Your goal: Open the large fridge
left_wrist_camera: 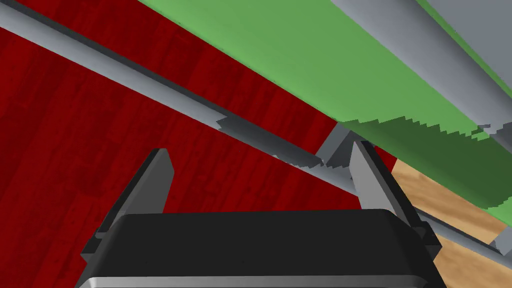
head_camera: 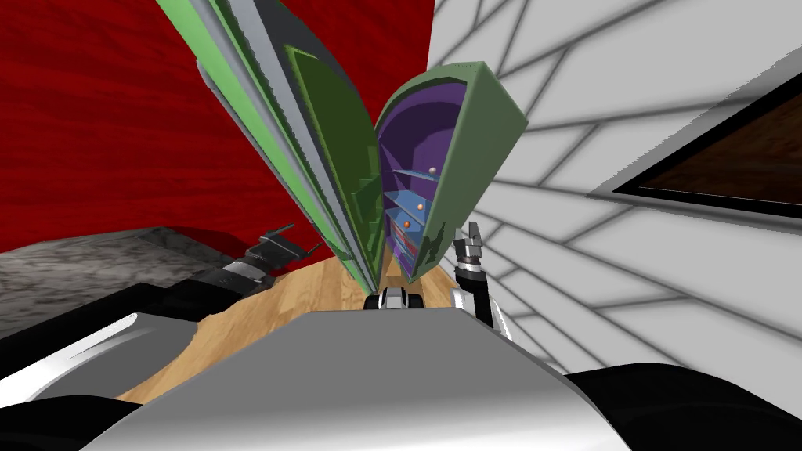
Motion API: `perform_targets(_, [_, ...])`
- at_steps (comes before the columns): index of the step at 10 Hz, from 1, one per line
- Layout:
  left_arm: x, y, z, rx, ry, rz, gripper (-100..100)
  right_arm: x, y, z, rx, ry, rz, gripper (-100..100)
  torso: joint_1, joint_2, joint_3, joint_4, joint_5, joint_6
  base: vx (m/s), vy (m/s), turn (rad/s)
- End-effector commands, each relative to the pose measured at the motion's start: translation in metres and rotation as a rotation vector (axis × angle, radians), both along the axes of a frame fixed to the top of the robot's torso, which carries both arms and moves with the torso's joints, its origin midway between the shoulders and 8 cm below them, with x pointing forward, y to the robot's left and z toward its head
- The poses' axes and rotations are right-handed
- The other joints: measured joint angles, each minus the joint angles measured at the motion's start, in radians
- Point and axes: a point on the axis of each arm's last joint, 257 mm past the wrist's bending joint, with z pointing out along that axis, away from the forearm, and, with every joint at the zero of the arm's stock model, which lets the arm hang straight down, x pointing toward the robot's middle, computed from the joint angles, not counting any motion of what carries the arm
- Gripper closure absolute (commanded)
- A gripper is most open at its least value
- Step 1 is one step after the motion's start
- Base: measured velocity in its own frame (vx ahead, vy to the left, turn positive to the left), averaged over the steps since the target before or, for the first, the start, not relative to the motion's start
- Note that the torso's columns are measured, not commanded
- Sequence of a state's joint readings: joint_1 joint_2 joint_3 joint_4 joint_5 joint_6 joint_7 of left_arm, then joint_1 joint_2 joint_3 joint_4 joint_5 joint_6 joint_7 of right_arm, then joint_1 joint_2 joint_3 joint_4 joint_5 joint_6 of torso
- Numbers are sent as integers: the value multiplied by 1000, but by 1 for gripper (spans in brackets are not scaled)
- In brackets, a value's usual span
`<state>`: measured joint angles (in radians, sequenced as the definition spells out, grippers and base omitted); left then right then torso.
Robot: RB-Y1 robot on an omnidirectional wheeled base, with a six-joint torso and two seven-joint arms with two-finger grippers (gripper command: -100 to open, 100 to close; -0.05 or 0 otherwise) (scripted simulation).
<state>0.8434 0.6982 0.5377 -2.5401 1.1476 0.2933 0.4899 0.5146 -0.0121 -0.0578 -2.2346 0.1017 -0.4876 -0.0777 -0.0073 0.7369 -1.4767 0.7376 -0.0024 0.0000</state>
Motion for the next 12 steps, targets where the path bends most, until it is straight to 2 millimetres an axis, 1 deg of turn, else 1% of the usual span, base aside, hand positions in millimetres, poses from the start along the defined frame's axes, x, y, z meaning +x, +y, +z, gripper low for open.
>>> perform_targets(1, [6,16,-20,-3,13,40,-100,0,0,0,0,0,0,0,5,1,1,0,2,0,-29,21,-94])
perform_targets(3, [11,16,-27,-1,5,45,-100,0,0,0,0,0,0,0,10,2,2,1,3,1,-44,48,-109])
perform_targets(7, [20,11,-40,-1,-7,41,-100,0,0,0,0,0,0,0,7,-5,-3,-3,4,2,-46,51,-118])
perform_targets(12, [30,17,-71,-1,14,62,-100,0,0,0,0,0,0,0,12,-12,-6,-6,7,4,-41,36,-96])
